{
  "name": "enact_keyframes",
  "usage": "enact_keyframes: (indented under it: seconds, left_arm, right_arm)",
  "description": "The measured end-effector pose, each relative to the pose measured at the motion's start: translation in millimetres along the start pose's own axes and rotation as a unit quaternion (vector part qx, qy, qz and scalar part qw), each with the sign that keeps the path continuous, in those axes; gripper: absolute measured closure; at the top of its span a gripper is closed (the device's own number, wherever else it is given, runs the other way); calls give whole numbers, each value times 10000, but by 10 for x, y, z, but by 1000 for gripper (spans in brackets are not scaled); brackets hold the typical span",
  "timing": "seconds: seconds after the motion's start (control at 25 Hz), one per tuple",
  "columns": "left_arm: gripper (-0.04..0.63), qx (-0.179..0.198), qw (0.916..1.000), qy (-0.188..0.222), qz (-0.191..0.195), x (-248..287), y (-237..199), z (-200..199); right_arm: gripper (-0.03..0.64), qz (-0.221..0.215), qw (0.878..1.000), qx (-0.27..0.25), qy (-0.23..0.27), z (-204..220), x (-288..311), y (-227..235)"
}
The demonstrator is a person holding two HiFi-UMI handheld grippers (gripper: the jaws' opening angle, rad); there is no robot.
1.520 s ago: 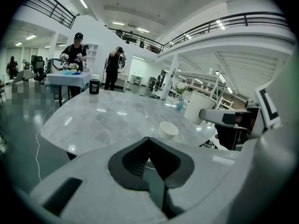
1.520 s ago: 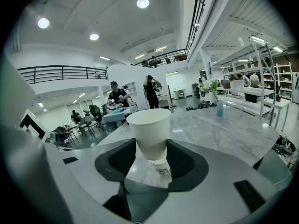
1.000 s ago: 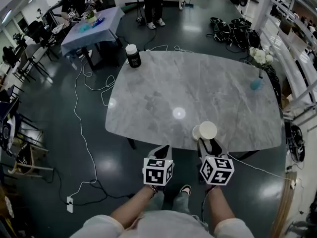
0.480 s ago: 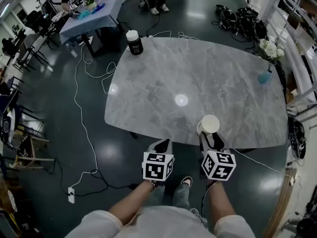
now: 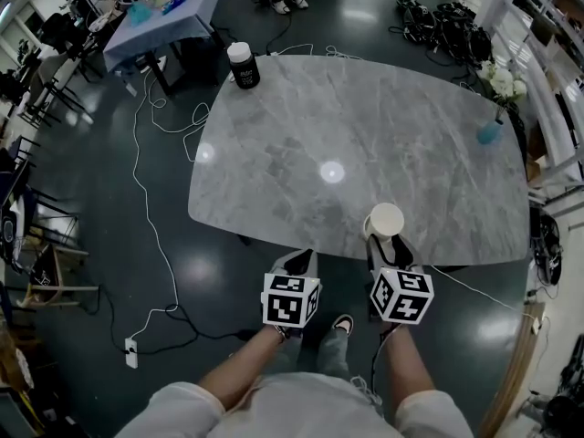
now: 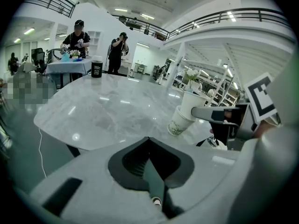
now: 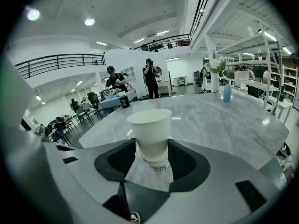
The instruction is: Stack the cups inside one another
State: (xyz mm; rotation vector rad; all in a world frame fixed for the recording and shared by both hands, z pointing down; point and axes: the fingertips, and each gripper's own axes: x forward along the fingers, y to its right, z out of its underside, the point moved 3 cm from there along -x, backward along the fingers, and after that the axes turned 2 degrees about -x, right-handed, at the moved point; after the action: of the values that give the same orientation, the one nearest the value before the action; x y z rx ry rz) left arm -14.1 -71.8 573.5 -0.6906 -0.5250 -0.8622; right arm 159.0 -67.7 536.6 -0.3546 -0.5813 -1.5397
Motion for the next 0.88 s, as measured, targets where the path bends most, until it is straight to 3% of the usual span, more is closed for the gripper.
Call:
enact_keyframes:
  seconds: [0.64,0.88]
  left_arm:
    - [601,-38,10000,53,12,-87,18,79]
    - [601,-41,9999,147,23,-148,71,62]
  right_arm:
    - [407,25,9999,133,83,66,-145,-29]
    - [408,420,9981,233,377,-6,-320,81]
